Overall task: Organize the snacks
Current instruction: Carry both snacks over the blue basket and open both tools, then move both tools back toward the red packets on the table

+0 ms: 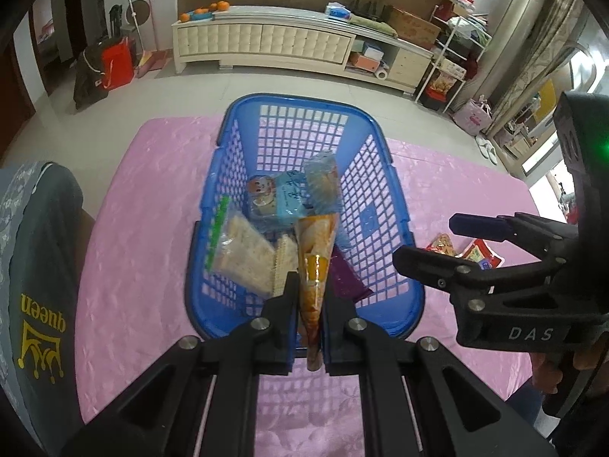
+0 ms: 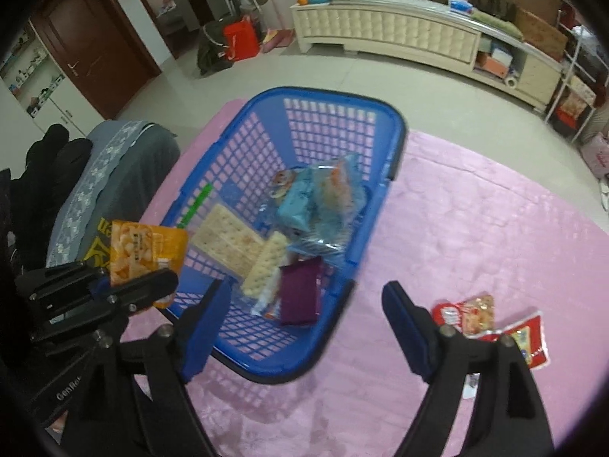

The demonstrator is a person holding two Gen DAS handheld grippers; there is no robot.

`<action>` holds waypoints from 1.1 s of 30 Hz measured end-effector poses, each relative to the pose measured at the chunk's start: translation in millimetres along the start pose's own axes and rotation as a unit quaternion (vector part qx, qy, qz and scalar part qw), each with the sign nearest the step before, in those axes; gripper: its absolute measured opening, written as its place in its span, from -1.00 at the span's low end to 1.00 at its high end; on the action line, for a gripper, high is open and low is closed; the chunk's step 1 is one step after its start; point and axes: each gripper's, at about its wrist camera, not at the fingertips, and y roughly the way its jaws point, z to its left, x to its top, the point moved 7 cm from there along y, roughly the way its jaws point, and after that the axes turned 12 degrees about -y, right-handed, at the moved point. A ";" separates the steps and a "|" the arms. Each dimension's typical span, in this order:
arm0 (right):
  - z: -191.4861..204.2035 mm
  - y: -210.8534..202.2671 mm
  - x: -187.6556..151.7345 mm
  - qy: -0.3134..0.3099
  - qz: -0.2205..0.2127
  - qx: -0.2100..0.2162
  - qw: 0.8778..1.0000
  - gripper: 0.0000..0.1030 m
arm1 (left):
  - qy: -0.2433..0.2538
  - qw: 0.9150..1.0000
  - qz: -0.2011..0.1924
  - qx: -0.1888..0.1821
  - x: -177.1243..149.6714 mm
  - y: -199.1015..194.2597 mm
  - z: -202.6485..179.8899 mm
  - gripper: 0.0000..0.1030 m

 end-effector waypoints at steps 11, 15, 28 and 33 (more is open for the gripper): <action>-31.3 3.8 -24.4 0.027 0.009 -0.011 1.000 0.65 | 0.030 0.999 0.018 0.017 -3.5 35.1 -28.5 -0.54; -40.2 1.5 -31.5 0.038 0.009 -0.009 0.999 0.65 | 0.043 0.998 0.003 0.040 -4.1 35.6 -30.1 -0.13; -28.3 -43.1 -47.4 0.040 -0.015 -0.016 0.999 0.65 | 0.040 0.998 -0.028 0.031 -18.0 -11.8 -35.5 0.21; -23.6 -70.7 -55.3 0.040 -0.032 -0.025 0.998 0.65 | 0.054 0.997 -0.042 0.027 -28.7 -33.1 -50.5 0.28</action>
